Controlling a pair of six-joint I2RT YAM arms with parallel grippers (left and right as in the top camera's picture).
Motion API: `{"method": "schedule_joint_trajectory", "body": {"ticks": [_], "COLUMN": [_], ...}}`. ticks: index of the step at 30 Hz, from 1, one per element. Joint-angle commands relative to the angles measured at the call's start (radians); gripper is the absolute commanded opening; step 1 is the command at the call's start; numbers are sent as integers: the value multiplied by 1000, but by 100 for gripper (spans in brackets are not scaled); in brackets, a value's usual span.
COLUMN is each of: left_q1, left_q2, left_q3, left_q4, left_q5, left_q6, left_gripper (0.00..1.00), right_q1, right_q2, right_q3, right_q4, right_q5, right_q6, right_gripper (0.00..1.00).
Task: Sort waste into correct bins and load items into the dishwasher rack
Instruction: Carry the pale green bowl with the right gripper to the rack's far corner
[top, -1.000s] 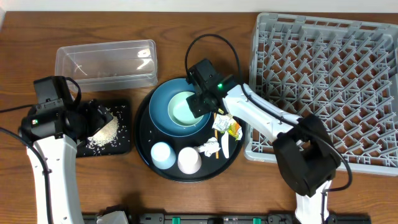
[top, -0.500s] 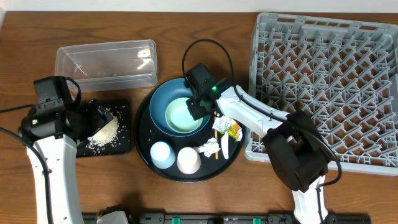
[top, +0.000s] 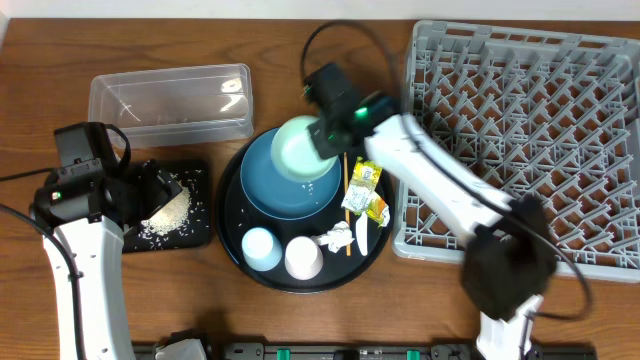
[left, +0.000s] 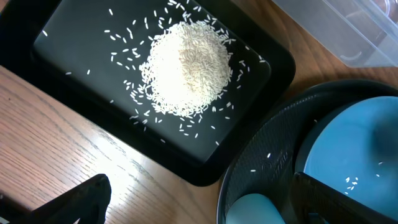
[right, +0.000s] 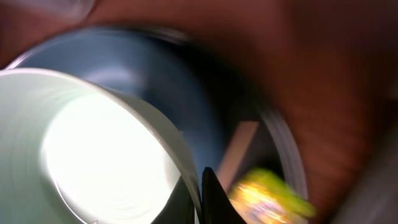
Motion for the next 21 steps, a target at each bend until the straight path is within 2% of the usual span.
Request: {"method": "schedule_joint_trajectory", "body": {"ticks": [1,9,16,21], "left_q1": [4,4,4,4], "left_q2": [5,5,5,5], "left_q3": [-15,-15,-15,-15], "left_q4": [-2,-2,-2,-3], "left_q5": [-2,-2,-2,-2], "left_q6": [-10,-10,-10,-10], "left_gripper": [93,93,93,92], "right_q1": [-74,-348,-558,-704], "right_q2": [-119,-205,-171,-133], "right_q3": [36,35,28,28], "right_q4": [-43,-73,-5,111], "right_q5": [241,595,971,1097], "right_q6": [2,2,-2,-2], "right_gripper": [1,1,1,1]}}
